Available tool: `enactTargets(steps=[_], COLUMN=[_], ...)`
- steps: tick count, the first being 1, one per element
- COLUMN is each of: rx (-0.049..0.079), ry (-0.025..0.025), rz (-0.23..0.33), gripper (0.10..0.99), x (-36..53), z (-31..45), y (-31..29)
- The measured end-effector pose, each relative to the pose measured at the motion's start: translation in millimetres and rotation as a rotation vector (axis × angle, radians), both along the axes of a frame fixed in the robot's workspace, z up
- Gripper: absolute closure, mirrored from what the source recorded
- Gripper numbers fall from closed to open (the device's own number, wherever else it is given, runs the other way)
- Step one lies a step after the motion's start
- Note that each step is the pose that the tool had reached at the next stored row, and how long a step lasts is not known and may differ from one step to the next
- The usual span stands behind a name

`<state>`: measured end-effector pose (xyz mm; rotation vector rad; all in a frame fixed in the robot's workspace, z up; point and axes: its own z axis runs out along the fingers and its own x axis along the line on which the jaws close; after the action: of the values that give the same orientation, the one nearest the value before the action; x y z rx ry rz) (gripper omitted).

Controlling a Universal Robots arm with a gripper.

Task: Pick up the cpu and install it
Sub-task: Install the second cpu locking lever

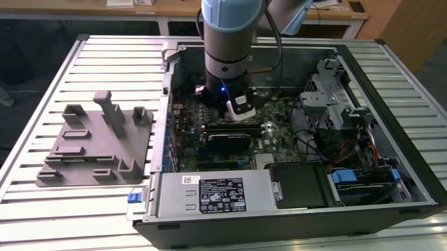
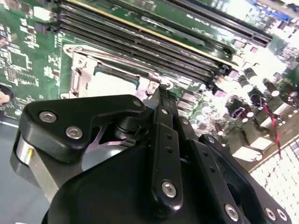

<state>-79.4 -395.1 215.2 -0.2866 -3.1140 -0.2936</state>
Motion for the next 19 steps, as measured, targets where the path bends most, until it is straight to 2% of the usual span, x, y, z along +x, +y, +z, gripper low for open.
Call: enactTargets(steps=[4, 7, 13, 19], rx=[-0.015, -0.021, -0.032, -0.037], ry=[-0.0001, 0.0001, 0.0001, 0.0004], rz=[0.000, 0.000, 0.000, 0.000], gripper=[0.980, 0.980, 0.980, 0.980], x=[9.2, 17.5, 27.0, 41.0], z=[-0.4, -0.7, -1.3, -1.9], y=[3.2, 6.0, 19.4, 24.7])
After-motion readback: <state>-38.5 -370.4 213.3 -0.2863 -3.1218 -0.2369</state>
